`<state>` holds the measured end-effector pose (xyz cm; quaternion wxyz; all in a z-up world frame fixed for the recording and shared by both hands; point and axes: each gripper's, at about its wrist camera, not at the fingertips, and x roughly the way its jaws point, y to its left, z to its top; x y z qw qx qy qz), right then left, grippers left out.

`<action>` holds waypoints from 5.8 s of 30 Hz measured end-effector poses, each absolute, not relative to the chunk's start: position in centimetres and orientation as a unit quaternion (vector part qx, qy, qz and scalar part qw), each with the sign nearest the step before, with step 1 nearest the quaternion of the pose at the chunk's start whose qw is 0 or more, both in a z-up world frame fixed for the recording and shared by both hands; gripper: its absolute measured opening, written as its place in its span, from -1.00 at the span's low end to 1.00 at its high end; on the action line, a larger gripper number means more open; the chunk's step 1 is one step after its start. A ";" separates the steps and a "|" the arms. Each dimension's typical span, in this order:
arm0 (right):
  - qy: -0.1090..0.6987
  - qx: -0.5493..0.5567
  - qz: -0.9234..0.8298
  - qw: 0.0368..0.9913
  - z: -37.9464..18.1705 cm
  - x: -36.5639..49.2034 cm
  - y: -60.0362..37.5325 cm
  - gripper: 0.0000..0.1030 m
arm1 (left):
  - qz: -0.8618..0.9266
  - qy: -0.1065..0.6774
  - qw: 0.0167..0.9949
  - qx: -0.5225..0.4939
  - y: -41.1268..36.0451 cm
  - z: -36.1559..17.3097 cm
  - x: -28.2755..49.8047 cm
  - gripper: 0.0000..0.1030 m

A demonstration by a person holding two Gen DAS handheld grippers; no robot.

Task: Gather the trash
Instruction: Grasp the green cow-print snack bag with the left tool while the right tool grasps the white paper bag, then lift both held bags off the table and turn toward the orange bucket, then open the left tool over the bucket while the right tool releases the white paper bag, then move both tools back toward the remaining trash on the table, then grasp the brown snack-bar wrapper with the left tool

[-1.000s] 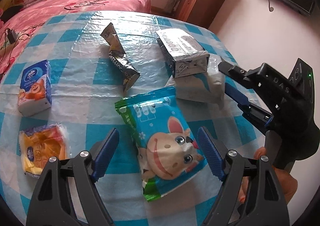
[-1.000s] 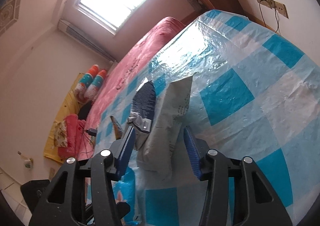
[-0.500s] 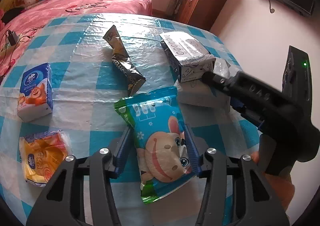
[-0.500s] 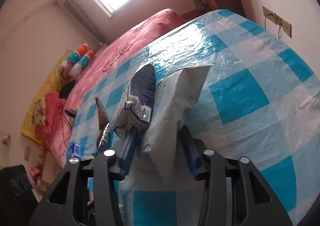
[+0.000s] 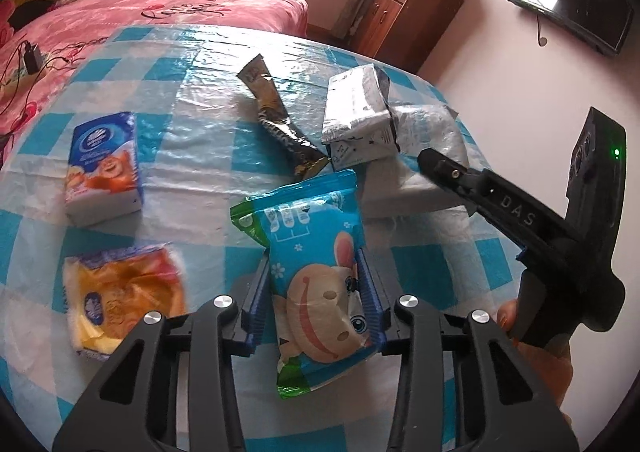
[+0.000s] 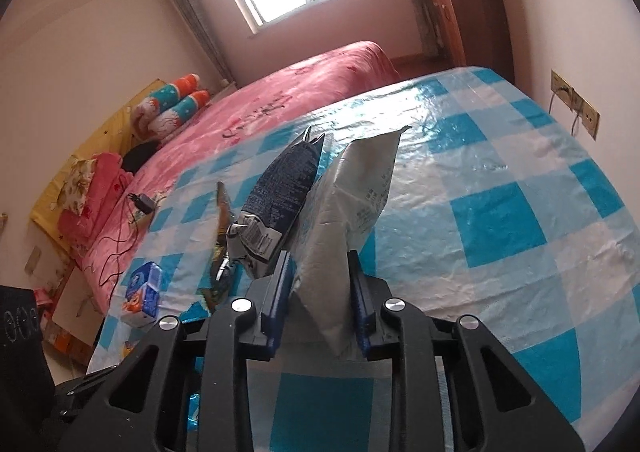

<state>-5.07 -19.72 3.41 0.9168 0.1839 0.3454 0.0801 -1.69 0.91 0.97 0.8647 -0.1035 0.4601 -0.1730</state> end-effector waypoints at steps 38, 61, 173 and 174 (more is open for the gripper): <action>0.283 0.227 0.106 0.926 7.1 -11.9 -18.5 -0.47 | -0.190 0.423 0.872 -0.157 11.3 2.2 -7.0 -0.20; 0.343 0.155 0.237 0.896 7.0 -14.3 -5.4 -0.47 | -0.134 0.419 0.876 -0.199 20.6 1.0 -10.4 -0.20; 0.400 0.056 0.233 0.885 3.9 -14.2 2.7 0.83 | 0.038 0.441 0.885 -0.142 26.3 0.7 -14.7 0.70; 0.400 0.057 0.231 0.885 3.9 -14.1 2.4 0.83 | 0.035 0.442 0.885 -0.140 25.9 0.8 -14.5 0.70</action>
